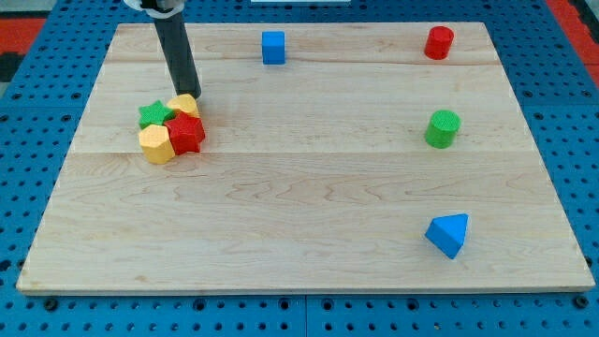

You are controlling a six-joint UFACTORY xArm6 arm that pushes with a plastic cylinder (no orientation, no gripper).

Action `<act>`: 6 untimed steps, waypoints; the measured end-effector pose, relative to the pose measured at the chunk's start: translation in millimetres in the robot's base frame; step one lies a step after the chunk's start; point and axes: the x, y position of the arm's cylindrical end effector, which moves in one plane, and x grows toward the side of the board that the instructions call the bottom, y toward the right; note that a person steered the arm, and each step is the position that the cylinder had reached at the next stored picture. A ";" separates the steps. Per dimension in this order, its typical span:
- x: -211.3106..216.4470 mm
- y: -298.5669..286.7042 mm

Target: Move the blue cube to the centre of the board

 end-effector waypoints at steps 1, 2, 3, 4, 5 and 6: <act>-13.5 47.2; -45.8 99.2; -80.8 179.0; -124.8 176.7; -147.2 133.0; -131.4 104.6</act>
